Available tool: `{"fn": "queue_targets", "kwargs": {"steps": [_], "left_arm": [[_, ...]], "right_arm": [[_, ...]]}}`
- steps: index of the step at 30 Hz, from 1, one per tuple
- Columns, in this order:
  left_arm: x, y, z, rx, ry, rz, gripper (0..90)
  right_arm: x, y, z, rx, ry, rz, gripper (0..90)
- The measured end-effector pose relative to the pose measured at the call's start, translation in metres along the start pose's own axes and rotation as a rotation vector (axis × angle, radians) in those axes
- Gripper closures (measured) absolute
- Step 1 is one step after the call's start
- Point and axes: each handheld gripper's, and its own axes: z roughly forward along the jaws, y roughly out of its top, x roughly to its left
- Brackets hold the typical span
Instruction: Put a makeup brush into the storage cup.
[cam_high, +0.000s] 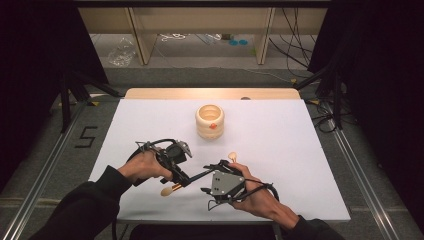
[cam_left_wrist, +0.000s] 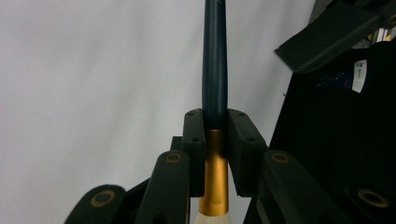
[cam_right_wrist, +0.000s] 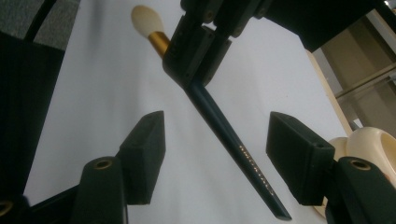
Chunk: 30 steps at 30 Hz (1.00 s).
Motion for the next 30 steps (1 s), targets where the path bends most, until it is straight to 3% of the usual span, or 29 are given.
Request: {"fn": "queue_targets", "kwargs": {"steps": [1, 2, 5, 6, 9, 10, 11, 12, 13, 14, 15, 16, 17, 20, 21, 22, 23, 24, 30], "left_arm": [[-0.001, 0.001, 0.000, 0.007, -0.002, 0.010, 78.1], [-0.002, 0.002, -0.001, 0.013, -0.010, 0.020, 78.1], [-0.005, 0.003, 0.000, 0.014, -0.016, 0.017, 78.1], [-0.005, 0.003, -0.001, 0.032, -0.022, 0.034, 78.1], [-0.008, 0.003, 0.001, 0.009, -0.025, 0.009, 78.1], [-0.006, 0.005, -0.001, 0.043, -0.027, 0.051, 78.1], [-0.009, 0.005, 0.000, 0.017, -0.032, 0.020, 78.1], [-0.008, 0.006, -0.001, 0.039, -0.034, 0.044, 78.1], [-0.008, 0.006, -0.001, 0.039, -0.034, 0.044, 78.1], [-0.009, 0.006, 0.000, 0.040, -0.033, 0.043, 78.1], [-0.011, 0.006, 0.001, 0.017, -0.035, 0.014, 78.1], [-0.008, 0.007, -0.001, 0.053, -0.031, 0.055, 78.1], [-0.008, 0.007, -0.001, 0.052, -0.033, 0.050, 78.1], [-0.011, 0.007, 0.001, 0.031, -0.030, 0.014, 78.1], [-0.011, 0.007, 0.001, 0.031, -0.032, 0.016, 78.1], [-0.010, 0.008, 0.000, 0.048, -0.031, 0.036, 78.1], [-0.010, 0.008, 0.000, 0.047, -0.032, 0.034, 78.1], [-0.010, 0.008, 0.000, 0.047, -0.029, 0.034, 78.0], [-0.011, 0.011, 0.000, 0.058, -0.038, 0.036, 78.0]], "right_arm": [[0.000, 0.000, 0.000, 0.000, 0.000, 0.000, 39.3], [0.000, 0.000, 0.003, 0.006, 0.004, -0.051, 40.2], [0.004, 0.002, 0.005, 0.017, 0.000, -0.041, 42.3], [0.000, 0.002, 0.005, 0.024, -0.010, -0.106, 43.3], [0.002, 0.003, 0.005, 0.035, -0.003, -0.095, 45.0], [0.000, 0.003, 0.007, 0.027, -0.004, -0.135, 47.5], [0.000, 0.002, 0.007, 0.027, -0.004, -0.146, 48.4], [0.002, 0.003, 0.007, 0.038, 0.000, -0.118, 49.5], [0.003, 0.003, 0.007, 0.041, 0.003, -0.127, 50.3], [0.003, 0.004, 0.008, 0.041, 0.001, -0.133, 51.4], [0.005, 0.003, 0.008, 0.055, 0.001, -0.118, 52.3], [0.006, 0.004, 0.008, 0.060, 0.000, -0.116, 53.2], [0.005, 0.004, 0.008, 0.056, 0.000, -0.136, 54.1], [0.008, 0.004, 0.009, 0.071, 0.001, -0.132, 56.5], [0.008, 0.004, 0.009, 0.081, -0.005, -0.142, 57.3], [0.005, 0.004, 0.009, 0.078, -0.006, -0.201, 58.2], [0.004, 0.004, 0.010, 0.073, 0.005, -0.230, 59.1], [0.007, 0.005, 0.009, 0.088, -0.005, -0.196, 59.7], [0.011, 0.008, 0.011, 0.115, -0.027, -0.251, 63.4]]}}
